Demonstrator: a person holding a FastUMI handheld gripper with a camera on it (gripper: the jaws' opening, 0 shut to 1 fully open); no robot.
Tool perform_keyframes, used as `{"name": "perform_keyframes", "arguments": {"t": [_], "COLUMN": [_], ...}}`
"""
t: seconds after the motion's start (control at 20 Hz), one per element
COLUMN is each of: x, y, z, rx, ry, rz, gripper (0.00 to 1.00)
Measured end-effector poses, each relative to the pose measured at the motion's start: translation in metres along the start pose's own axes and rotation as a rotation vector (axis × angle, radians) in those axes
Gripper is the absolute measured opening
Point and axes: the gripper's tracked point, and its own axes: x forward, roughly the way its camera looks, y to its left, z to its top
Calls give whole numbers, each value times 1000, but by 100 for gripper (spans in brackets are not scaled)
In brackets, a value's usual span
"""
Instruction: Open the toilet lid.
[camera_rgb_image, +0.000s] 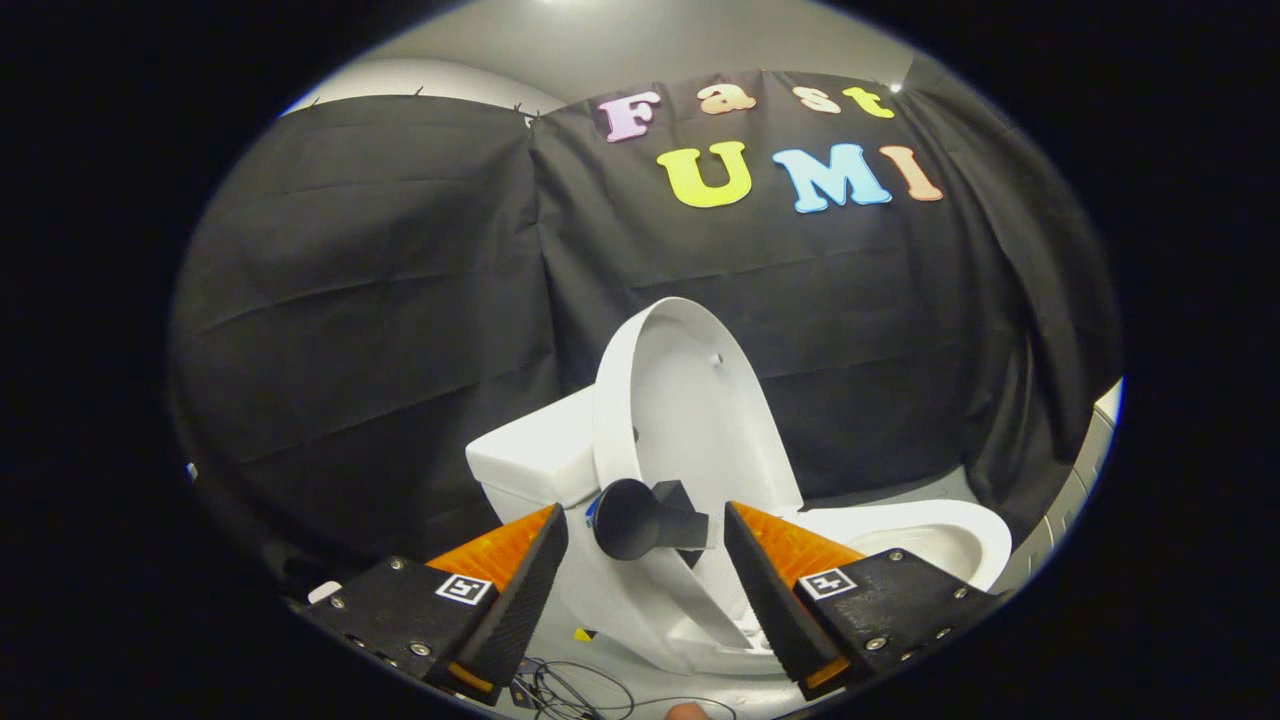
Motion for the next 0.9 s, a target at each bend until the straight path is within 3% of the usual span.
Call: {"name": "perform_keyframes", "arguments": {"t": [0.35,0.9], "x": [-27,-55], "y": [-5,-44], "z": [36,58], "rx": [-55,-103], "ry": [-101,-160], "rz": [32,8], "gripper": [95,95]}}
